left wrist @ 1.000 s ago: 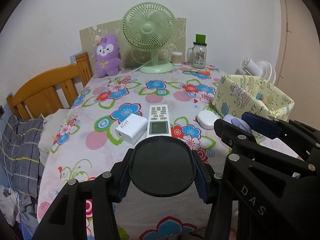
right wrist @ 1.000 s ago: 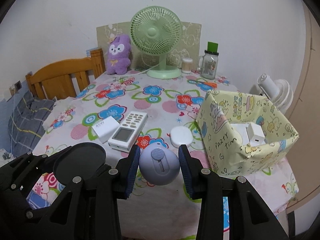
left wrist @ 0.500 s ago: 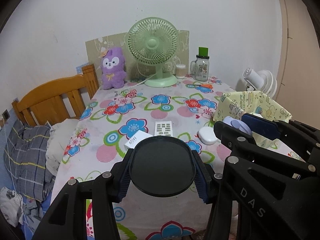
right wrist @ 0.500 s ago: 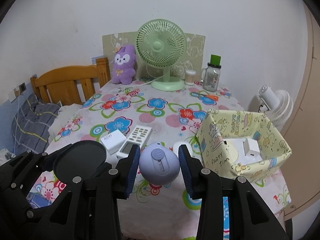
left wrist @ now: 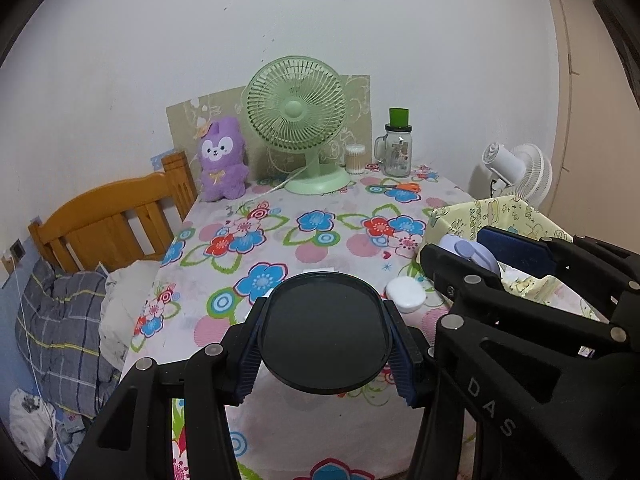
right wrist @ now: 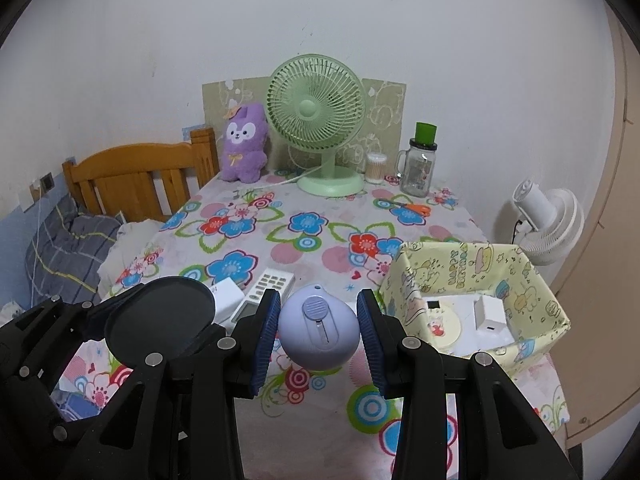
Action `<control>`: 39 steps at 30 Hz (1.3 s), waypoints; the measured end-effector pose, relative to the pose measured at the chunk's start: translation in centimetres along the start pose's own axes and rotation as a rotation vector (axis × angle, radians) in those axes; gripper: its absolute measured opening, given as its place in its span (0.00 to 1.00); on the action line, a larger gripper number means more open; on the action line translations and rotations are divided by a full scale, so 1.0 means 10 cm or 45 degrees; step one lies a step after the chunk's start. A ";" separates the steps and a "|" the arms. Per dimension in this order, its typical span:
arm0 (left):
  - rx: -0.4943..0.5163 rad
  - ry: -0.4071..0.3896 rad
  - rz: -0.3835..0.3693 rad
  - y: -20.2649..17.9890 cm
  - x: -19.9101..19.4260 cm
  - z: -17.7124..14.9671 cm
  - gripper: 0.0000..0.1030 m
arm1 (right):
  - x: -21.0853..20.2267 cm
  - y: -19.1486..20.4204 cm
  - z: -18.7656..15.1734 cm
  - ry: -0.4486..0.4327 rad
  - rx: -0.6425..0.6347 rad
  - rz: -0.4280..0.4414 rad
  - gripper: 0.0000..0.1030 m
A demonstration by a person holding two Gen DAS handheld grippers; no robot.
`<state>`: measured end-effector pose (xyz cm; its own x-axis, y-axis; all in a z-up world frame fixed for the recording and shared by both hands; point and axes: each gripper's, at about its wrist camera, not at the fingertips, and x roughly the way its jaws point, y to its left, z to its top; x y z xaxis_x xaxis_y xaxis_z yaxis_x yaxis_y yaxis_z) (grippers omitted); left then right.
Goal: Organize rigid objects
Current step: 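Carry the dish and grey gadget over the yellow fabric box and lower them in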
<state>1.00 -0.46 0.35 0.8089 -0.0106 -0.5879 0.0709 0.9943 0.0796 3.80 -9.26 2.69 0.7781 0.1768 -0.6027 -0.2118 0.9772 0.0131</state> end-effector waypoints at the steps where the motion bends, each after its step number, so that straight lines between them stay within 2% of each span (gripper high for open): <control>1: 0.001 -0.001 0.003 -0.02 0.00 0.01 0.55 | 0.00 -0.02 0.01 -0.004 0.001 0.002 0.42; 14: 0.024 0.001 -0.021 -0.38 0.06 0.20 0.55 | 0.01 -0.38 0.09 -0.020 0.015 0.020 0.42; 25: 0.054 -0.005 -0.096 -0.70 0.16 0.39 0.55 | -0.01 -0.77 0.16 -0.025 0.061 -0.039 0.42; 39: 0.094 0.006 -0.149 -1.10 0.36 0.59 0.55 | 0.10 -1.26 0.23 -0.006 0.108 -0.089 0.42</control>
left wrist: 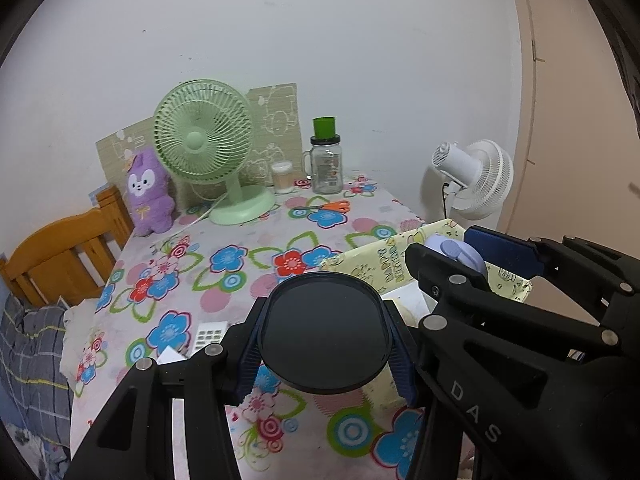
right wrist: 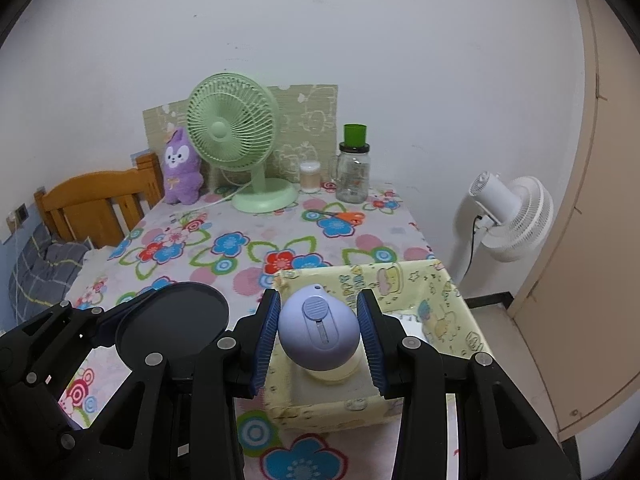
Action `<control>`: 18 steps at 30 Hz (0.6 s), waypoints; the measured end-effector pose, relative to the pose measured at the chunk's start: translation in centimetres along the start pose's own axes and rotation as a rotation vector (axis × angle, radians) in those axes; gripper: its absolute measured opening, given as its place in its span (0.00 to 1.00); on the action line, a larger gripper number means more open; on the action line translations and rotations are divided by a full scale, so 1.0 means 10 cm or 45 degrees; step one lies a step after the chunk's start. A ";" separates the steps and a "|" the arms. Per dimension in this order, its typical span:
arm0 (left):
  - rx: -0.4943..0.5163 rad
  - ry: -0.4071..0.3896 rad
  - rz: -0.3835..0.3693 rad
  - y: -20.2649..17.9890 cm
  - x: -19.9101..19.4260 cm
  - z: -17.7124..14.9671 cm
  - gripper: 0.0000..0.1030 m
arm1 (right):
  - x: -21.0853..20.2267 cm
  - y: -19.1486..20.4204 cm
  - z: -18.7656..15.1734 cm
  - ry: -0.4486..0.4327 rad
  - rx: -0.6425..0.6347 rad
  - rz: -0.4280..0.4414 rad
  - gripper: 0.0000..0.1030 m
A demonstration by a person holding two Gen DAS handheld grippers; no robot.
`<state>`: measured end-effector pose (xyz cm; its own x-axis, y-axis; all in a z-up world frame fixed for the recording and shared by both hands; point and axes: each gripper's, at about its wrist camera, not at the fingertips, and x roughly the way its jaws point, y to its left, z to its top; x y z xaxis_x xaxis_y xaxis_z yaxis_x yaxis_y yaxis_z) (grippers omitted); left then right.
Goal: Organize rigid objects
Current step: 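Carry the dish and grey gadget over the yellow fabric box and lower them in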
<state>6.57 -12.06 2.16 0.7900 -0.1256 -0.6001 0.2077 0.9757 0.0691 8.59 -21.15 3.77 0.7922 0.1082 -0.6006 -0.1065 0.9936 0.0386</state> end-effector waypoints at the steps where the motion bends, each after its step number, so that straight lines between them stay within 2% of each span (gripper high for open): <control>1: 0.004 0.002 -0.005 -0.03 0.03 0.02 0.55 | 0.01 -0.03 0.01 0.001 0.003 -0.005 0.42; 18: 0.057 0.063 -0.091 -0.33 0.54 0.26 0.55 | 0.36 -0.47 0.10 0.031 0.052 -0.119 0.42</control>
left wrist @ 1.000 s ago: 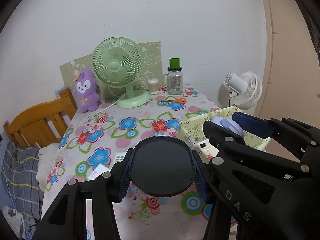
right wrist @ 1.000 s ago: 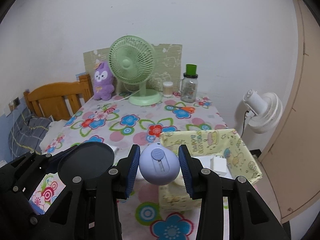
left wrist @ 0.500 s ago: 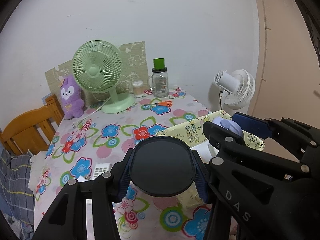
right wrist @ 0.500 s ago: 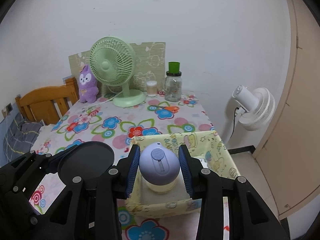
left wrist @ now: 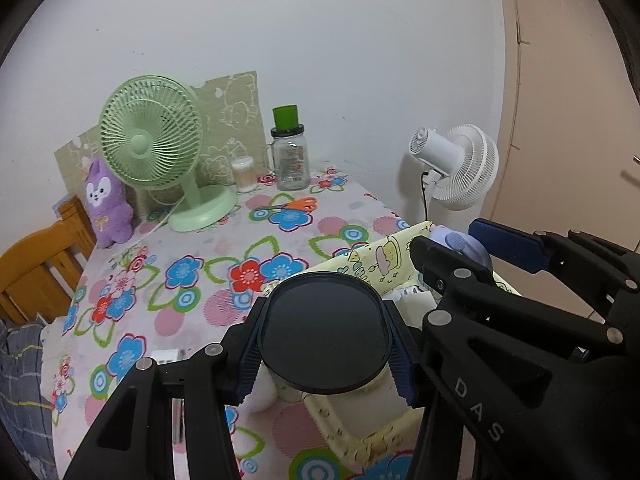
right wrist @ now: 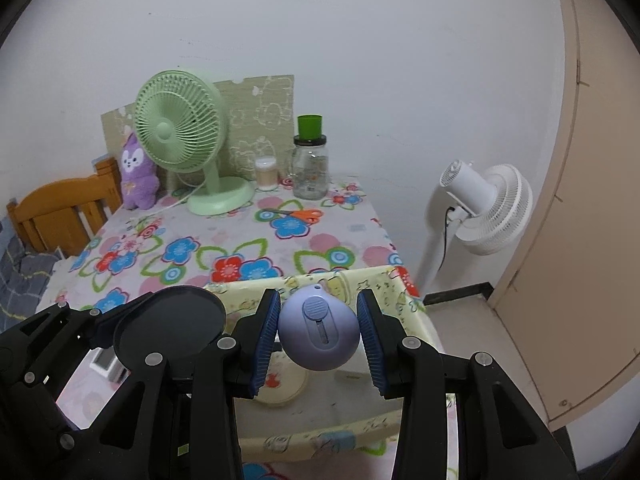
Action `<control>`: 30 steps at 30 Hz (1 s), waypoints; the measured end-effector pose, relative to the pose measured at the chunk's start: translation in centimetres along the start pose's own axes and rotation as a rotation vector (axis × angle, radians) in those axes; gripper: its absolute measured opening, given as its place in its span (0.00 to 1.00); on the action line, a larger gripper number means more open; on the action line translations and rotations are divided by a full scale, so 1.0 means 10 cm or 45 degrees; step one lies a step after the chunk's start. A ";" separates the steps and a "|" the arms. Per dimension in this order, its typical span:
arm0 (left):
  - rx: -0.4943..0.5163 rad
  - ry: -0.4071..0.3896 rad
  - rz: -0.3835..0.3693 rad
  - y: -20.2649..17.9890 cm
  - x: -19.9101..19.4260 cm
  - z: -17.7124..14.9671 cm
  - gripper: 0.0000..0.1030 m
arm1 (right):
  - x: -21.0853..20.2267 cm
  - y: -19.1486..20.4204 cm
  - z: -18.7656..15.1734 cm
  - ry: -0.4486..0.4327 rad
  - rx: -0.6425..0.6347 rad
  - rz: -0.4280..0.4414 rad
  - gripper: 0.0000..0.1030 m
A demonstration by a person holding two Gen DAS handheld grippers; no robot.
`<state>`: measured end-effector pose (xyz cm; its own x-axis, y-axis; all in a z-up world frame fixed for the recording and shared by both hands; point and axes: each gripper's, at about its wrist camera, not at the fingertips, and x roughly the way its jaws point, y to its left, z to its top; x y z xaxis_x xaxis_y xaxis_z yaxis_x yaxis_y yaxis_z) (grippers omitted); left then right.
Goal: Organize rigid objects
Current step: 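Carry the dish and grey gadget over the yellow fabric box and lower them in, then open the left gripper on the dish while the right releases the grey gadget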
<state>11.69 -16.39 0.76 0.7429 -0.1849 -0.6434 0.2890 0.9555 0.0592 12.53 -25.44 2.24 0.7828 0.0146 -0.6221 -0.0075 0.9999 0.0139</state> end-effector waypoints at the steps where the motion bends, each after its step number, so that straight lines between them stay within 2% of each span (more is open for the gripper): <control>1: 0.002 0.003 0.002 -0.01 0.04 0.02 0.55 | 0.03 -0.02 0.01 0.005 0.002 -0.006 0.42; 8: 0.012 0.031 -0.006 -0.04 0.27 0.10 0.55 | 0.26 -0.12 0.06 0.040 0.021 -0.023 0.42; 27: -0.024 0.216 0.024 -0.04 0.86 0.18 0.55 | 0.83 -0.28 0.11 0.165 0.049 -0.062 0.42; 29: -0.016 0.215 0.023 -0.05 0.87 0.18 0.58 | 0.89 -0.29 0.10 0.181 0.057 -0.056 0.42; 30: -0.012 0.220 0.013 -0.05 0.87 0.18 0.62 | 0.91 -0.30 0.10 0.187 0.063 -0.050 0.42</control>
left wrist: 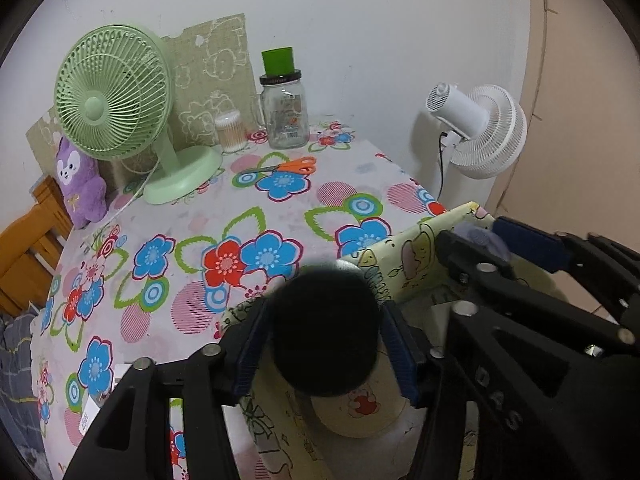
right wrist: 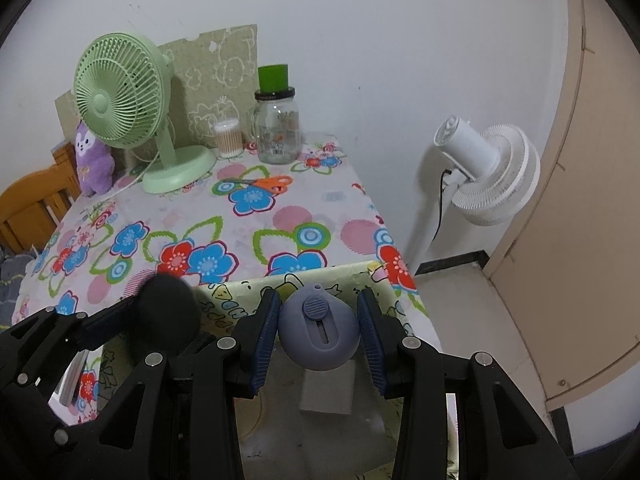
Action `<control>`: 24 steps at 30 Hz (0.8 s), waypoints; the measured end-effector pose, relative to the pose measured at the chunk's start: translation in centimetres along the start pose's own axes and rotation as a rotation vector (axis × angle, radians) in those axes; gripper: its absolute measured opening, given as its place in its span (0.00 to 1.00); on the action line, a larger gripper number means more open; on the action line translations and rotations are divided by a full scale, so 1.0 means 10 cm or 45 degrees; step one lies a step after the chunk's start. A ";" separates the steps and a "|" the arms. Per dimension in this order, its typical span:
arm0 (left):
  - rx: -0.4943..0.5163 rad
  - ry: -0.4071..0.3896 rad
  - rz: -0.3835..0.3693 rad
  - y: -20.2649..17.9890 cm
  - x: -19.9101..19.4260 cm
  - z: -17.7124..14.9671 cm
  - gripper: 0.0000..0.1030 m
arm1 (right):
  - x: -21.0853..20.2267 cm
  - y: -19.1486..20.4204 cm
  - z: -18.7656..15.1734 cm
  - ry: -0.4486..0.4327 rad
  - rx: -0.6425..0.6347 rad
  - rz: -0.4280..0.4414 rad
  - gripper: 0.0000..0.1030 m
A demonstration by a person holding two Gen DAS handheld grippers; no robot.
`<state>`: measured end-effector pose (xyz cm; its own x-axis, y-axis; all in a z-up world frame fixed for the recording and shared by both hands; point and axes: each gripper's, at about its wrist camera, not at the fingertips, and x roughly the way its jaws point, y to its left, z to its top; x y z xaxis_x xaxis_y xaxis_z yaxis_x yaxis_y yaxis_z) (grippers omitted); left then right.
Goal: Organize rigid objects
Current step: 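Open the left gripper on the dish while the right releases the grey gadget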
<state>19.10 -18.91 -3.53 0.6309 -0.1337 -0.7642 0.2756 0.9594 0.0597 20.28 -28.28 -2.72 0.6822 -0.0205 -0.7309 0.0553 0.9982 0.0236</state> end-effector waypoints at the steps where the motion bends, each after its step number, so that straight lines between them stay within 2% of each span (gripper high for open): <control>1: 0.009 0.003 -0.009 -0.01 0.00 0.00 0.66 | 0.03 -0.01 0.00 0.011 0.007 0.003 0.42; 10: 0.023 0.016 -0.039 -0.03 0.00 0.00 0.78 | 0.13 -0.07 -0.02 0.055 0.063 0.047 0.42; 13: 0.020 0.004 -0.028 -0.03 -0.02 0.00 0.87 | 0.12 -0.07 -0.02 0.051 0.066 0.041 0.43; 15: 0.024 -0.018 -0.021 -0.03 -0.06 -0.01 0.90 | 0.09 -0.08 -0.02 0.044 0.072 0.036 0.48; 17: 0.029 -0.034 -0.019 -0.03 -0.10 -0.02 0.92 | 0.04 -0.07 -0.03 0.027 0.072 0.031 0.58; 21: 0.030 -0.045 -0.020 -0.03 -0.16 -0.04 0.93 | -0.05 -0.05 -0.03 -0.001 0.061 0.021 0.60; 24: 0.041 -0.067 -0.020 -0.02 -0.25 -0.06 0.95 | -0.13 -0.05 -0.05 -0.015 0.071 0.024 0.68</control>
<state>17.01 -18.65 -2.07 0.6634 -0.1628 -0.7303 0.3084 0.9488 0.0687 18.95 -28.75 -2.13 0.6919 -0.0030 -0.7220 0.0829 0.9937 0.0753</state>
